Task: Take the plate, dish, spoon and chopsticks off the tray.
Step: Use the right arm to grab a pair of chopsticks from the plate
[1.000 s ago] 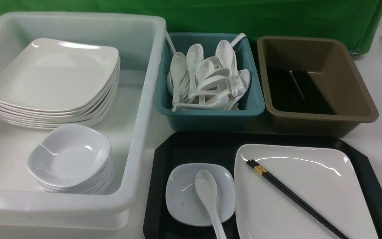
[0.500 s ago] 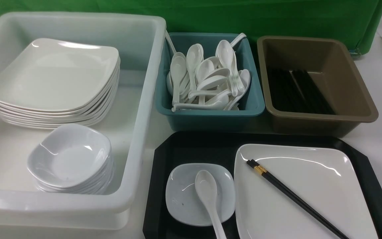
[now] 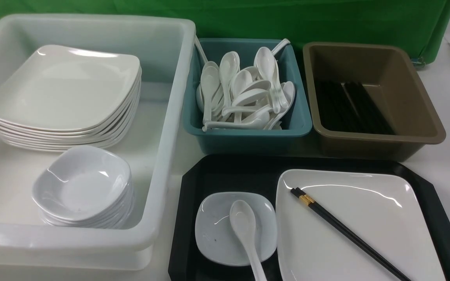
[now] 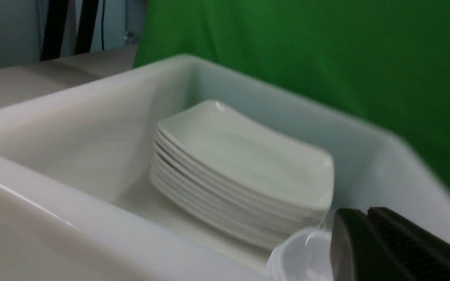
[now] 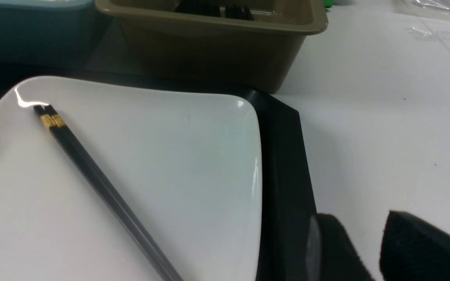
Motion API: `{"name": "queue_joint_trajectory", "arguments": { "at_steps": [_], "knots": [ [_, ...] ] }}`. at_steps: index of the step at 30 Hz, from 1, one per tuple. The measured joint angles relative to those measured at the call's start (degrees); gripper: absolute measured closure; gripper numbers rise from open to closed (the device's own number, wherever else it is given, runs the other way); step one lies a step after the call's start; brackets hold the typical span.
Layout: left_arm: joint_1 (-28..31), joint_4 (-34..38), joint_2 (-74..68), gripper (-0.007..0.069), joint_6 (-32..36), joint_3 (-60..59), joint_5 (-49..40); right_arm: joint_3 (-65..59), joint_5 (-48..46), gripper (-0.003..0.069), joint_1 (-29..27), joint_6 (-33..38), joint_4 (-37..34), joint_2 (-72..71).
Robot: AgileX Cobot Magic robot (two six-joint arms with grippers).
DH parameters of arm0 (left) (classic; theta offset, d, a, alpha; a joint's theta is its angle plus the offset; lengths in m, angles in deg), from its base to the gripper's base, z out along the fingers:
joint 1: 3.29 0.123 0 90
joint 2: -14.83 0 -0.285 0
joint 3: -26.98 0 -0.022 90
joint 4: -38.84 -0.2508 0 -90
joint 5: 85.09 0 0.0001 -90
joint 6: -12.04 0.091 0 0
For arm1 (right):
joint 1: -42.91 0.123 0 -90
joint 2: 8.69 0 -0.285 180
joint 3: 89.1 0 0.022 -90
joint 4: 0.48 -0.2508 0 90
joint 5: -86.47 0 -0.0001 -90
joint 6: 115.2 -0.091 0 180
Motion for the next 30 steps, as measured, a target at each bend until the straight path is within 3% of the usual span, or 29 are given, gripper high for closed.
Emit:
{"name": "queue_joint_trajectory", "arguments": {
  "at_steps": [4, 5, 7, 11, 13, 16, 18, 21, 22, 24, 30],
  "knots": [
    [0.0, 5.9, 0.0, 0.0607, -7.1, 0.0, 5.6, 0.0, 0.0, 0.0417, 0.0, 0.0, 0.0, 0.0],
    [0.0, 6.3, 0.0, 0.0607, -12.5, 0.0, 6.6, 0.0, 0.0, 0.0417, 0.0, 0.0, 0.0, 0.0],
    [0.0, 3.2, 0.0, 0.0607, -19.4, 0.0, 6.4, 0.0, 0.0, 0.0417, 0.0, 0.0, 0.0, 0.0],
    [-0.2, -8.9, 0.0, 0.0607, -23.1, 5.7, -4.2, 0.0, 0.0, 0.0417, 0.0, 0.0, 0.0, 0.0],
    [-1.4, -12.7, -2.5, 0.0607, -20.0, 12.7, -12.6, 0.0, 0.0, 0.0417, 0.0, 0.0, 0.0, 0.0],
    [-4.0, -12.0, -7.4, 0.0607, -10.8, 19.5, -21.1, 0.0, 0.0, 0.0417, 0.0, 0.0, 0.0, 0.0],
    [-8.3, -9.7, -12.9, 0.0607, -2.4, 24.8, -27.8, 0.0, 0.0, 0.0417, 0.0, 0.0, 0.0, 0.0],
    [-16.1, -7.9, -20.6, 0.0607, 2.7, 30.6, -35.3, 0.0, 0.0, 0.0417, 0.0, 0.0, 0.0, 0.0],
    [-16.7, -7.9, -21.1, 0.0607, 2.9, 30.9, -35.7, 0.0, 0.0, 0.0417, 0.0, 0.0, 0.0, 0.0],
    [-24.3, -7.7, -28.3, 0.0607, 4.0, 33.6, -37.2, 0.0, 0.0, 0.0417, 0.0, 0.0, 0.0, 0.0],
    [-31.6, -7.7, -37.8, 0.0607, 4.7, 33.8, -31.1, 0.0, 0.0, 0.0417, 0.0, 0.0, 0.0, 0.0]
  ]
}}
